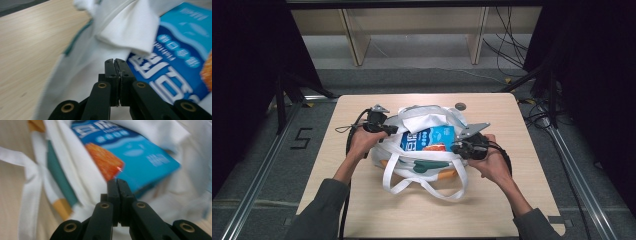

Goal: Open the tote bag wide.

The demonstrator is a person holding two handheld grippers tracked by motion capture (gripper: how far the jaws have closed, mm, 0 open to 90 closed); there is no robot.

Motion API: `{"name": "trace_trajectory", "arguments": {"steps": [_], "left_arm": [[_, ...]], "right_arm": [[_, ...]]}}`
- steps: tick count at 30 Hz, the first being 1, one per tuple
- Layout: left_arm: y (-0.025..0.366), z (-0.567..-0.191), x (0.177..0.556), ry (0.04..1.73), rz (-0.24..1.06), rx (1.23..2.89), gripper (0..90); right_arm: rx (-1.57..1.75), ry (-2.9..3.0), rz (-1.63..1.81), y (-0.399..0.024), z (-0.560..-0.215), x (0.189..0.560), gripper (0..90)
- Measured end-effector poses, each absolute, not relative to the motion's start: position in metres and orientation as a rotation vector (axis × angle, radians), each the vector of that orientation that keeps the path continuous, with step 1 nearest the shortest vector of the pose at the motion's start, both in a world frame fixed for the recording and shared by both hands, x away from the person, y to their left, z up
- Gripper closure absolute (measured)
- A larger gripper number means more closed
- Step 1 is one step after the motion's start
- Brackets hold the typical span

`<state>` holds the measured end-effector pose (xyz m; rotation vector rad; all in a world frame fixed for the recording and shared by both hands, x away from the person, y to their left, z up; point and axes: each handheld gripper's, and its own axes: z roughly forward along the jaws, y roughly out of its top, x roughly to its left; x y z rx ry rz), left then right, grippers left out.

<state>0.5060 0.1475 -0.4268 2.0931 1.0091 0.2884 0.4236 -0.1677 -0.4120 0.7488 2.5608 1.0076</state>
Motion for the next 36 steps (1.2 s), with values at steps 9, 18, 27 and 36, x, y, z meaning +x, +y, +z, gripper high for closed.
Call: {"name": "trace_trajectory", "arguments": {"steps": [9,18,27,36], "left_arm": [[0.136,-0.438,0.513,1.016,0.211,2.133,87.4],[0.142,-0.443,0.519,1.062,0.195,2.149,88.7],[0.141,-0.439,0.503,0.999,0.221,2.215,87.7],[0.141,-0.435,0.463,0.843,0.2,2.335,87.8]], "right_arm": [[0.773,2.523,1.035,-0.155,-0.422,0.437,90.0],[0.701,2.768,0.958,-0.143,-0.452,0.423,90.0],[0.746,2.642,1.089,-0.151,-0.428,0.426,90.0],[0.877,2.473,1.014,-0.159,-0.398,0.5,90.0]]}}
